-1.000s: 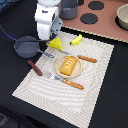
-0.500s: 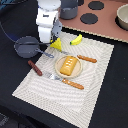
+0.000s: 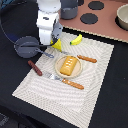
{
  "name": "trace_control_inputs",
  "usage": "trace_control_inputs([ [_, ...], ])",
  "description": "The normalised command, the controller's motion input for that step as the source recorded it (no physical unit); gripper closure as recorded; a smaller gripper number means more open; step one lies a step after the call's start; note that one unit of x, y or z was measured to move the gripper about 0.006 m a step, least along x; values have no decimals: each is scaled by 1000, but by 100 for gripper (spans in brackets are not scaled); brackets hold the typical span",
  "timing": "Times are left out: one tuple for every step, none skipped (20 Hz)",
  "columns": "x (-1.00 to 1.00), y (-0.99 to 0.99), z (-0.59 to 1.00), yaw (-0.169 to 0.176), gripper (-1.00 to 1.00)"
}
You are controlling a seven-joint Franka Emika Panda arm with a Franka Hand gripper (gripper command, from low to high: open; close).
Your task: Interact with the objects in diverse but meaningful ways.
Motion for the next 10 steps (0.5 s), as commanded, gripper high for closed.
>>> trace_control_inputs([
  [189,29,-109,7,-100],
  [191,31,-120,9,-100],
  [180,31,-131,9,-100],
  [160,9,-157,9,-100],
  [151,9,-174,7,-100],
  [126,0,-186,6,-100],
  [120,0,-189,6,-100],
  [109,0,-154,9,-100],
  [117,0,-100,11,-100],
  [166,3,-43,11,-100],
])
